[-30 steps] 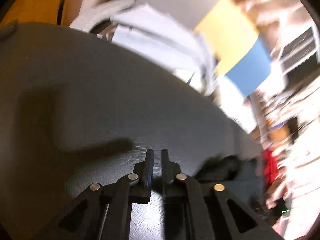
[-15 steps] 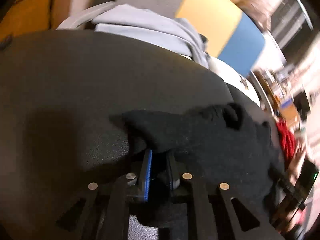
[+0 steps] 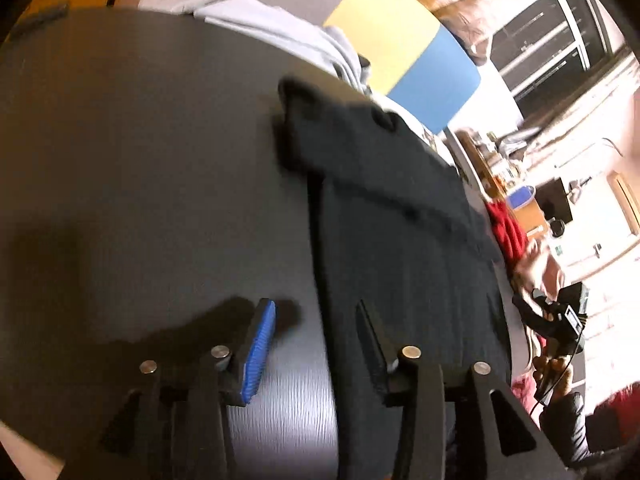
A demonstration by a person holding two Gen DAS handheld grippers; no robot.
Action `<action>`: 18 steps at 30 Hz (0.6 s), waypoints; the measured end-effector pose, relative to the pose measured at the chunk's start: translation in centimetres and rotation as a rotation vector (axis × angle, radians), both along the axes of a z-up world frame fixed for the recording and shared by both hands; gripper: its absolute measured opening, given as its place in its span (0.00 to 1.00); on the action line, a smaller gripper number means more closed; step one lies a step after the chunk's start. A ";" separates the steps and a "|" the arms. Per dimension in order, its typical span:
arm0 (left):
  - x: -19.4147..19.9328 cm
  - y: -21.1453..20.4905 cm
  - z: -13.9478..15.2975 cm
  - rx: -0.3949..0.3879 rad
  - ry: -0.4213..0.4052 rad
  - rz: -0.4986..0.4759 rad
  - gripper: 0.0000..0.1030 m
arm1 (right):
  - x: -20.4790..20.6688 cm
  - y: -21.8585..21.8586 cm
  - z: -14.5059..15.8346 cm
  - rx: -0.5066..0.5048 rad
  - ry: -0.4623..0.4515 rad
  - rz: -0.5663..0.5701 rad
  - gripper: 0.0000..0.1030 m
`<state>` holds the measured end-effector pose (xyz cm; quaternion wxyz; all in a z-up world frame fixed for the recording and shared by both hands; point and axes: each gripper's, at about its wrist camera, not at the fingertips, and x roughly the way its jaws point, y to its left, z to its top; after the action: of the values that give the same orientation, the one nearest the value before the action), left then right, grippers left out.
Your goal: Fold clothes
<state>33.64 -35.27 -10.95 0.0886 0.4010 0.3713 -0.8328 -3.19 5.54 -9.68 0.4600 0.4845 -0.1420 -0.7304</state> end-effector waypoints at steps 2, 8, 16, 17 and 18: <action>2.2 1.5 -0.2 -0.002 0.038 -0.005 0.45 | 1.5 3.6 -1.6 0.004 -0.058 -0.034 0.67; 1.9 4.5 -0.4 0.010 0.091 -0.039 0.60 | 5.9 7.2 -3.8 -0.111 -0.155 0.035 0.65; 0.3 8.3 -0.9 -0.006 0.099 -0.098 0.61 | 9.0 2.8 -4.4 -0.065 -0.100 0.161 0.38; 0.5 8.5 -0.9 -0.011 0.091 -0.100 0.61 | 9.2 2.4 -4.5 -0.034 -0.081 0.161 0.25; 0.7 8.8 -0.8 -0.016 0.084 -0.101 0.61 | 9.4 1.9 -4.7 -0.004 -0.062 0.161 0.16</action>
<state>34.31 -26.45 -11.78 0.0342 0.3834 0.3472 -0.8552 6.19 7.43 -14.34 0.5136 0.5160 -0.1181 -0.6753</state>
